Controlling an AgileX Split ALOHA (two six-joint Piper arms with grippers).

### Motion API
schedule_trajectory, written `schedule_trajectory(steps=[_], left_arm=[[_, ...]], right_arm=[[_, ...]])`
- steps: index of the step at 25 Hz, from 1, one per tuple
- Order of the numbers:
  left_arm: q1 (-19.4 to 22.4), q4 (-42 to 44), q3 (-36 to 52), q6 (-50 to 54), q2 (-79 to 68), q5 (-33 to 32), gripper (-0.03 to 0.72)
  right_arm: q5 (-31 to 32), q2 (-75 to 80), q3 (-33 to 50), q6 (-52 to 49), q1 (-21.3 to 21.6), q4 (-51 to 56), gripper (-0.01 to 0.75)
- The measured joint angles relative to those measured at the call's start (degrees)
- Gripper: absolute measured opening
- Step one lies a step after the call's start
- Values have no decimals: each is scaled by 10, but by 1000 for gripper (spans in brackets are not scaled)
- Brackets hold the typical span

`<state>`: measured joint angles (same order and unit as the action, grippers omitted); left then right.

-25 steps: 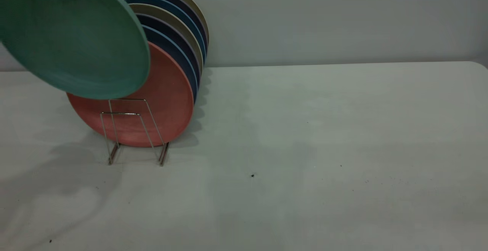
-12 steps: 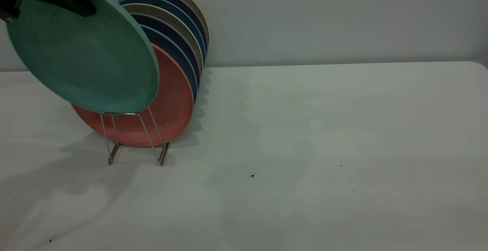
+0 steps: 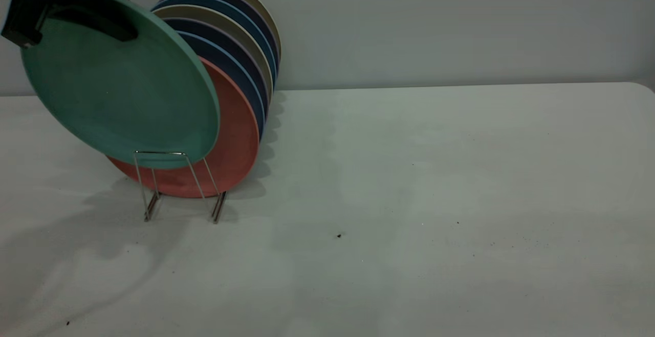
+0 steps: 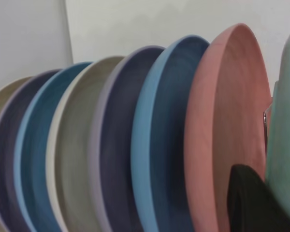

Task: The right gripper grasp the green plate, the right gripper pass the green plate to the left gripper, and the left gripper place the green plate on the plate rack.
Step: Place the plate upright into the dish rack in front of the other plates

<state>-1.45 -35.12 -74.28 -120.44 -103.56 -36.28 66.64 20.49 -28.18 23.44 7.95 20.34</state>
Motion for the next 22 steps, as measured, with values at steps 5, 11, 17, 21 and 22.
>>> schedule_trajectory(steps=[5,11,17,21,22], left_arm=[[-1,-5,-1,0,-9,1,111],[-1,-15,-1,0,-20,1,125],[-1,-15,-1,0,-21,-4,221],[-1,-16,-3,0,-21,-5,283],[-1,-16,-3,0,-21,-5,289]], right_arm=[[0,0,0,0,0,-1,457],[0,0,0,0,0,-1,457],[0,0,0,0,0,-2,457],[0,0,0,0,0,-2,457],[0,0,0,0,0,-2,457]])
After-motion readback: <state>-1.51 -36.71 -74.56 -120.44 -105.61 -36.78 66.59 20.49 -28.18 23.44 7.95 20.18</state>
